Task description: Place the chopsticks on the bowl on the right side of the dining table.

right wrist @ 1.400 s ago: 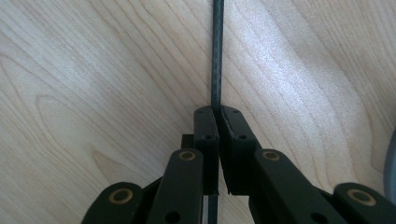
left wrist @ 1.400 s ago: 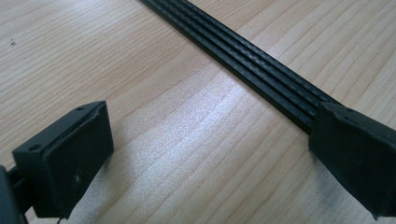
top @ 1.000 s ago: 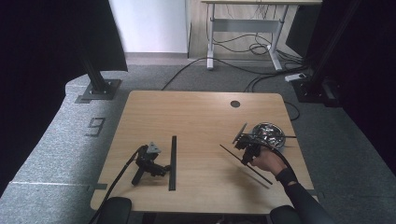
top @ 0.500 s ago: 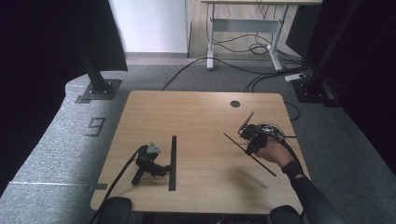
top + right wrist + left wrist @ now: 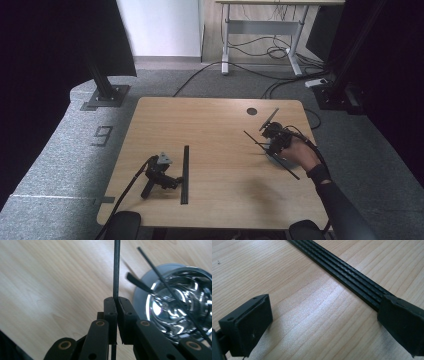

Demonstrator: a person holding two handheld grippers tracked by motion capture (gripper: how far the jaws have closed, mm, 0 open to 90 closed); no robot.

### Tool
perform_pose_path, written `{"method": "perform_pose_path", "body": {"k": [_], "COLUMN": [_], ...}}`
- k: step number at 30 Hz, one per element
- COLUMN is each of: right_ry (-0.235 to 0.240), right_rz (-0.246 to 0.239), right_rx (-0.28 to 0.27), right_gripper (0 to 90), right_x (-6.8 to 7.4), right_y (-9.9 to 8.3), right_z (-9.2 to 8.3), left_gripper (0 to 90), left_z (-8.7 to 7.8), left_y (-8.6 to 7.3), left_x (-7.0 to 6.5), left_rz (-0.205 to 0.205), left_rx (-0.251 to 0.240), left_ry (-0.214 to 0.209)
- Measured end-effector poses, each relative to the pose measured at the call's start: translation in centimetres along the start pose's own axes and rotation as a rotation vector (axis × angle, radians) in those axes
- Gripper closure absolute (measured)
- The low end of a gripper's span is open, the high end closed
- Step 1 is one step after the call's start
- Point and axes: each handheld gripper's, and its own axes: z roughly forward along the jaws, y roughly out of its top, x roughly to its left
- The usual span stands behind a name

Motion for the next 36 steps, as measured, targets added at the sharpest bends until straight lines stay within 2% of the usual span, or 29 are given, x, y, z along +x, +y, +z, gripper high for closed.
{"method": "perform_pose_path", "body": {"k": [4, 15, 28, 36], "right_ry": [-0.025, -0.049, -0.068, -0.071], "right_rz": [0.021, 0.081, 0.123, 0.144], "right_rx": [0.011, 0.032, 0.056, 0.054], "right_gripper": [85.6, 85.6, 85.6, 85.6], "right_x": [-1.2, -3.8, -5.8, -6.5], "right_y": [-0.1, -0.7, -1.4, -1.8], "right_z": [0.5, 2.3, 4.6, 5.5], "left_gripper": [0.0, 0.0, 0.0, 0.0], "left_z": [0.0, 0.0, 0.0, 0.0], "left_y": [0.0, 0.0, 0.0, 0.0], "left_x": [0.0, 0.0, 0.0, 0.0], "left_rz": [0.001, 0.0, 0.0, 0.001], "left_rx": [0.0, 0.0, 0.001, 0.003], "left_ry": [0.0, 0.0, 0.0, 0.0]}}
